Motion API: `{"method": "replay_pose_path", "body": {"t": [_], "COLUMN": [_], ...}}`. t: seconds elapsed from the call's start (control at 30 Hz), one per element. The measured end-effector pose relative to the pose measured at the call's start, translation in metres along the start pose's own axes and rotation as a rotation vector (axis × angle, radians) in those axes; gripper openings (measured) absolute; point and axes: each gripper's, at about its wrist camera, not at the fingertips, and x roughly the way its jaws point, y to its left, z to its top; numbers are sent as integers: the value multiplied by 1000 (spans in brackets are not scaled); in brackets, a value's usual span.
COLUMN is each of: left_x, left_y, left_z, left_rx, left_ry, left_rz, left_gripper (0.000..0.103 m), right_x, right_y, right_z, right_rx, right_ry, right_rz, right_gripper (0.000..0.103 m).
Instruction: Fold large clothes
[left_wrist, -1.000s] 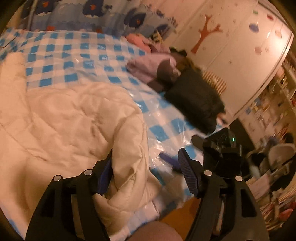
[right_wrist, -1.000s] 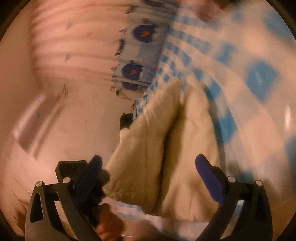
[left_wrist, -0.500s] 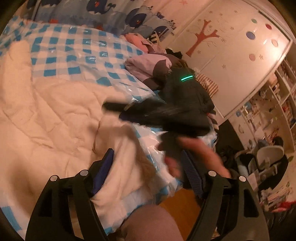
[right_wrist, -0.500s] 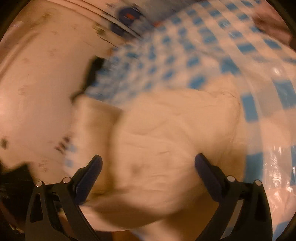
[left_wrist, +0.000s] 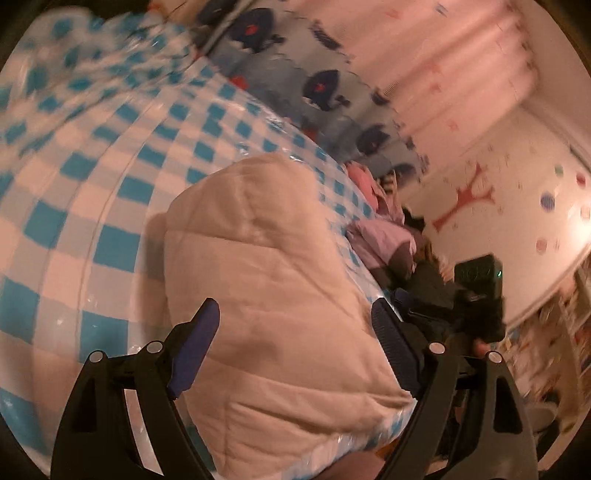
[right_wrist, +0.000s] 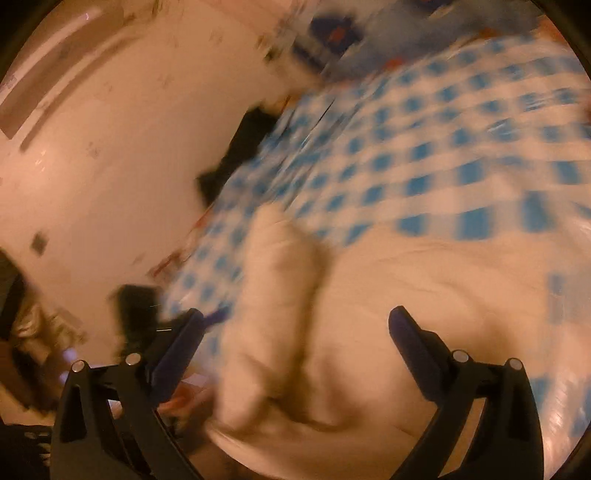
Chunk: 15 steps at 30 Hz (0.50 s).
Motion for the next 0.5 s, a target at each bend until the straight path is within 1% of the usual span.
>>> {"method": "replay_pose_path", "body": {"t": [0.03,0.1,0.13,0.2,0.23,0.27,0.3,0.33,0.4,0.47,0.5], "left_x": [4,9,11,13,13,13,11,9,2,-5,-7], "left_y": [9,19,22,31,34,36,38,39,36,24,18], "left_z": [-1,-6,-10,-14,-14,-13,-12,-9,-3,3,5], "left_rx": [-27,-56,-71,-100,-109,-116,-116,-114,-106,-97,-92], "left_ry": [-6,-14,-20,-22,-21,-21,-24,-30,-53,-84,-96], "left_rz": [-15,-39,-49,-56,-57,-54,-51,-48,-53,-72,-87], "left_gripper": [80,80,80,80,80,80,80,80,80,80,80], "right_x": [21,61,91,133,144,159,166,169,159,138,121], "right_y": [6,10,8,2,2,6,14,22,38,48,55], "right_z": [14,32,43,47,42,41,38,36,30,24,20], "right_rx": [-6,-29,-29,-10,-15,-54,-98,-127,-191,-225,-238], "right_ry": [53,144,212,305,336,358,374,377,358,330,307], "right_rz": [5,-36,-65,-77,-78,-75,-53,-46,-46,-62,-66], "right_gripper": [96,96,96,96,95,90,52,40,31,30,30]}}
